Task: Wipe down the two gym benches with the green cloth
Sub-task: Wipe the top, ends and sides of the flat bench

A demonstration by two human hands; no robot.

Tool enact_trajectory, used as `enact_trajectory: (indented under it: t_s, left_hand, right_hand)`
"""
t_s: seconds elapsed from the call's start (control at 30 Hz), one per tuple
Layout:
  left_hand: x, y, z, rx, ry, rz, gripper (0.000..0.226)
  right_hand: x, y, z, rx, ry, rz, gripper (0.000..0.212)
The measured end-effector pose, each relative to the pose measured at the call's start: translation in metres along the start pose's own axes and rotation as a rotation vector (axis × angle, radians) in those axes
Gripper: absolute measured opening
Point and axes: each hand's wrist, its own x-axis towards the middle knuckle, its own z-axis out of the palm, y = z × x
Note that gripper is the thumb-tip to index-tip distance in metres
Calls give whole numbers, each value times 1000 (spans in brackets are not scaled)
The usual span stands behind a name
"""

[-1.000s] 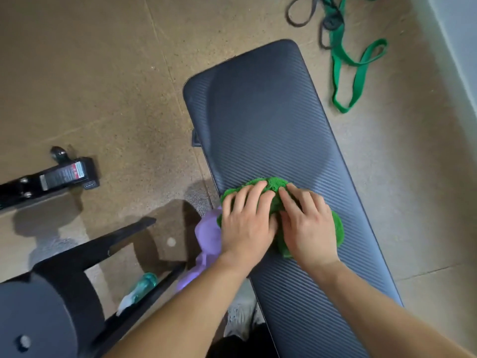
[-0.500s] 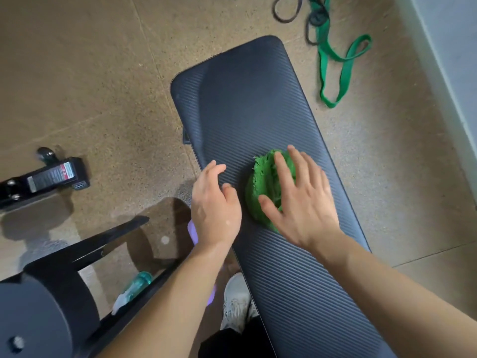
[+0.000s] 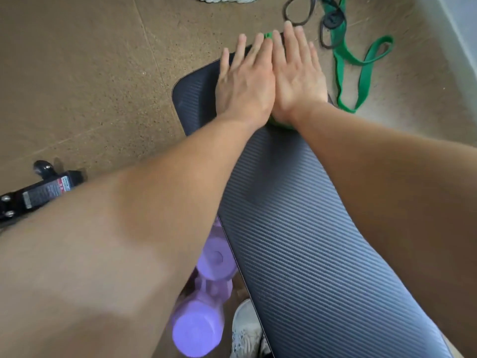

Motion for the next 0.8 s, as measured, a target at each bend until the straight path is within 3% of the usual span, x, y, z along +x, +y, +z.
enact_trajectory:
  t_s: [0.17,0.4,0.5,0.57,0.67,0.8]
  left_hand:
    - [-77,-7,8,-77,13,-4,51]
    - [-232,-26,15,-149,12,-82,57]
    - [-249,-18,5,-419,126,-438,65]
    - [-238,-5,2,-562,252,-542,65]
    - [-210,10,6,-642,338,-501,42]
    - [-186,1,18,-351,264,-357,30]
  right_hand:
    - [-72,-24,14,83,47,24,69]
    - [-211,-72,32,125,-136,-110,70]
    - [-204,-66,23,173,-180,-294,72]
    - [-184,-53,12,286,-209,-461,63]
    - [-156,-24,-4,391,-243,-546,56]
    - [-117,8,-11,259,19,-343,60]
